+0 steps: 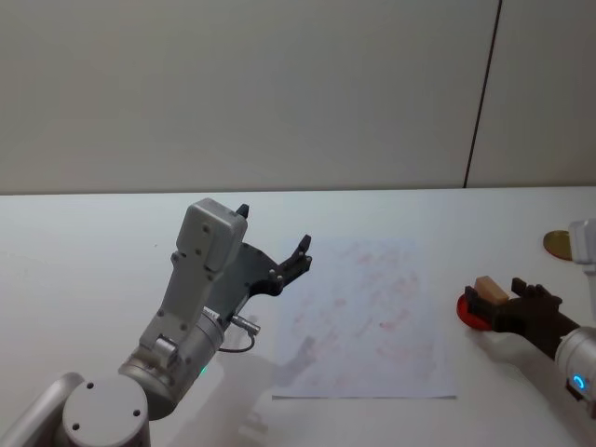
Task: Use the one hand to pick up the stamp and affix it onto the A4 paper.
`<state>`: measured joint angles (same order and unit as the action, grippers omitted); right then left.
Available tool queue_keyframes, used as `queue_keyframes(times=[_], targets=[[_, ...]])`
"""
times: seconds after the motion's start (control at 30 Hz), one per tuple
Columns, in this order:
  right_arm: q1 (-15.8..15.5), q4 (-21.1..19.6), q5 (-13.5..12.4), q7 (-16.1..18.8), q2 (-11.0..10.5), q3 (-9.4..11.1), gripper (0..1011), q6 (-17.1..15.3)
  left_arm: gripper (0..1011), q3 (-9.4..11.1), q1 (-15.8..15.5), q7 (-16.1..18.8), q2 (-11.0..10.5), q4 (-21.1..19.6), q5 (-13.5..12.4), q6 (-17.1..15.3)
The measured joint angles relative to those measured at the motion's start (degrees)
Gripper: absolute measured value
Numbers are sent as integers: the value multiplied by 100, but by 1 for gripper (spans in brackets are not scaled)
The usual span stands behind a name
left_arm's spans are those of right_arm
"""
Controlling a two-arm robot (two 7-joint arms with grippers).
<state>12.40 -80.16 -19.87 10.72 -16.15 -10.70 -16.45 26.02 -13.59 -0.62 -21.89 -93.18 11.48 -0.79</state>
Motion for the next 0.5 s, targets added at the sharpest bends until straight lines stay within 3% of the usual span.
queue_keyframes(times=[0.23, 0.5], targets=[[51, 107, 59, 76, 9, -12, 708, -64, 993, 0, 0, 0, 0, 0, 0, 0], [116, 236, 119, 152, 20, -26, 426, -120, 993, 0, 0, 0, 0, 0, 0, 0]])
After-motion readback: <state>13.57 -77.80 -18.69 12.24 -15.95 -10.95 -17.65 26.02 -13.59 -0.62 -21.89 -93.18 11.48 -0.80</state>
